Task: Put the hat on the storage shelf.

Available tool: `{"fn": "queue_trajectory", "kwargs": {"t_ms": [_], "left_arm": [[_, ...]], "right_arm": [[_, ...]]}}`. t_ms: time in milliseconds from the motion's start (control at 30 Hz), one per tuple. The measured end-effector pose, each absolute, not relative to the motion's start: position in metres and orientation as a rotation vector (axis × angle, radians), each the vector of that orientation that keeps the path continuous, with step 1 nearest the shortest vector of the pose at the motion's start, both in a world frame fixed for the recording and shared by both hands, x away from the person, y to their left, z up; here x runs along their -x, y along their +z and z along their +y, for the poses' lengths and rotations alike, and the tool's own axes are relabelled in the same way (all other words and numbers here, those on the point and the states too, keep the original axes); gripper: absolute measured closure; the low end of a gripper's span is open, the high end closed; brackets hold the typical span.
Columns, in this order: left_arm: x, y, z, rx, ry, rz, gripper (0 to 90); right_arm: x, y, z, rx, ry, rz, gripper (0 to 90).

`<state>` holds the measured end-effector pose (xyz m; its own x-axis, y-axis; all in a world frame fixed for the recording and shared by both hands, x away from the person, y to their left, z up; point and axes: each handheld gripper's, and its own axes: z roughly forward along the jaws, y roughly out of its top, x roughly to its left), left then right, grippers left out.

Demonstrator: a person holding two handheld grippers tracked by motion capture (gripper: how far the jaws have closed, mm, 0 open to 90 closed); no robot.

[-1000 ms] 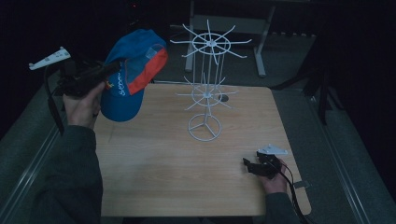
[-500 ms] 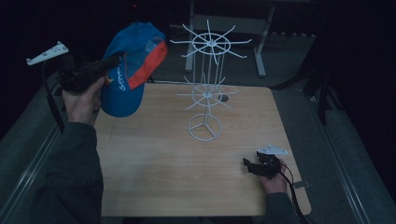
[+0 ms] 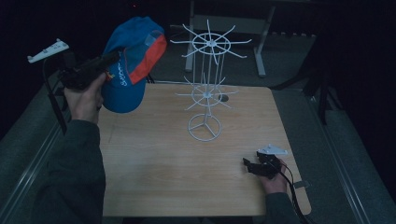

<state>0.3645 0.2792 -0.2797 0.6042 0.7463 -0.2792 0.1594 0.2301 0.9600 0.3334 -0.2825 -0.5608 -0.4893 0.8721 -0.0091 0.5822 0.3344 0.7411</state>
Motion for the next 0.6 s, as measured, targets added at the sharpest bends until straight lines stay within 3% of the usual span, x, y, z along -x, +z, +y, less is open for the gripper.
{"fn": "queue_trajectory", "kwargs": {"t_ms": [600], "left_arm": [[-0.372, -0.279, 0.257, -1.274, 0.44, 0.847, 89.1]], "right_arm": [[-0.333, -0.561, -0.283, -1.281, 0.967, 2.198, 29.9]]}}
